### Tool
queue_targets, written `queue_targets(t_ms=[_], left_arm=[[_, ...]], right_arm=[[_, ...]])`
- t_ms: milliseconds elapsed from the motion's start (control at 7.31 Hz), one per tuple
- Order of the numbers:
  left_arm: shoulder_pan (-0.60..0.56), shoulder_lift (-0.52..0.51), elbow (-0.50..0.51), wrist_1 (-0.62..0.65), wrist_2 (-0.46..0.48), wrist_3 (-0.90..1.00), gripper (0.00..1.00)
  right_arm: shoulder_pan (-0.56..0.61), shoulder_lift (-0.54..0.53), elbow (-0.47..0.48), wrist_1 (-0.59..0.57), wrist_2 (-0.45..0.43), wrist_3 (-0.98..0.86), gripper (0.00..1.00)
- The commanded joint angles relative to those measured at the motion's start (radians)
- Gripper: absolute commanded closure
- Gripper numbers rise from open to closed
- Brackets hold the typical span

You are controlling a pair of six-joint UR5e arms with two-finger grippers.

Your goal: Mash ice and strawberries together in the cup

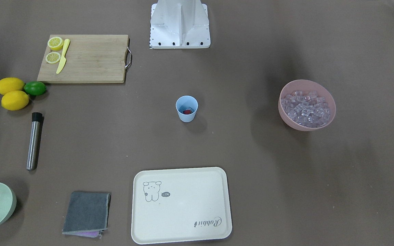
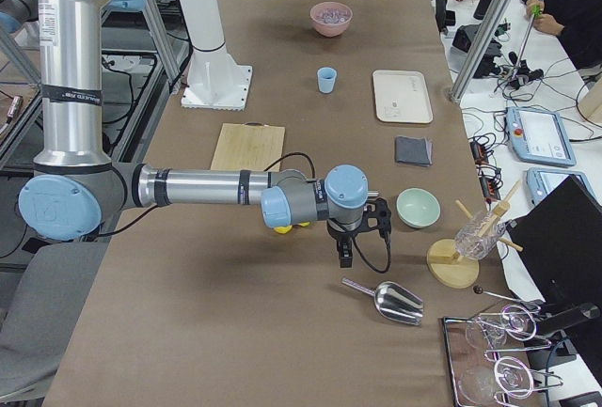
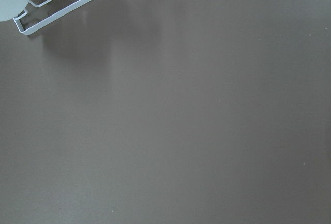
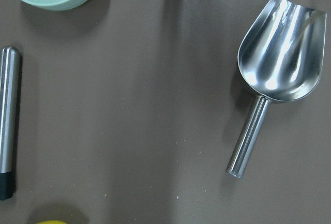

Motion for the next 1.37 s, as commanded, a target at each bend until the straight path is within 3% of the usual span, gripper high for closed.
queue_targets(t_ms=[0,1231], left_arm=[[0.002,-0.002,0.004,0.0,0.003,0.001,0.02],[0.0,-0.002,0.018,-0.009,-0.003,0.001,0.02]], right_arm=[[-0.017,0.001,-0.003,-0.007,-0.044,-0.001,0.0],[-0.037,0.004,-0.006,-0.012,-0.052,-0.002,0.0]])
